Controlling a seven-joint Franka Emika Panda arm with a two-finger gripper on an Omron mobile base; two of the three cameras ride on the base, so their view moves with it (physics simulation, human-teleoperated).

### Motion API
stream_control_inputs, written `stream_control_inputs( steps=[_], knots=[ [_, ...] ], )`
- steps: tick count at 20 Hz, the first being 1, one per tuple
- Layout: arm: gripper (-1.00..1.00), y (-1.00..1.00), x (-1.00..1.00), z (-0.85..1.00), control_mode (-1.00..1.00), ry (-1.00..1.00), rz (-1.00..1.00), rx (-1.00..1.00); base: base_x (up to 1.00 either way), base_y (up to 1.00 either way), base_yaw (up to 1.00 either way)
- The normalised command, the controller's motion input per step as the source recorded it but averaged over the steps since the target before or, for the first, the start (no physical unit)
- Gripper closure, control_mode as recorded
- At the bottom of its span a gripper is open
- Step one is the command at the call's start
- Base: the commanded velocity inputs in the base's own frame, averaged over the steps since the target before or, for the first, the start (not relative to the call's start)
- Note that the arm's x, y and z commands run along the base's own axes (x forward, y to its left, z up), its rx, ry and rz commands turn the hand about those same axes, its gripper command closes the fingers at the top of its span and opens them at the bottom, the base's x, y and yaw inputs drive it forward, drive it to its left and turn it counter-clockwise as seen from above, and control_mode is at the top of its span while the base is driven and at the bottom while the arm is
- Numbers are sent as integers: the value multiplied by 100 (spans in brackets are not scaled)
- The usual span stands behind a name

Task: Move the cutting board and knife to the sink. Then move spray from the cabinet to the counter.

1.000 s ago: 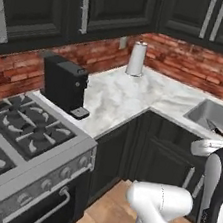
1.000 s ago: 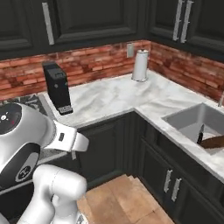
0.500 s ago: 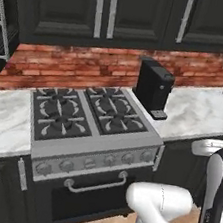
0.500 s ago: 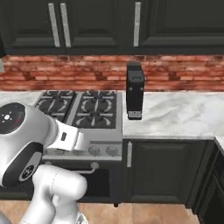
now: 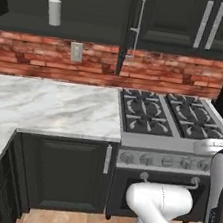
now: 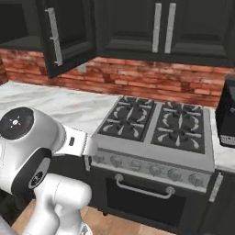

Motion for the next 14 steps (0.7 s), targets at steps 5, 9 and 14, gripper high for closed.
stream_control_inputs(
  steps=[5, 9, 14],
  knots=[
    [-100, 0, 0, 0, 100, 0, 0, 0, 62, 100, 0],
    [-100, 0, 0, 0, 100, 0, 0, 0, 98, 92, 0],
    [-100, 0, 0, 0, 100, 0, 0, 0, 98, 48, 0]
  ],
)
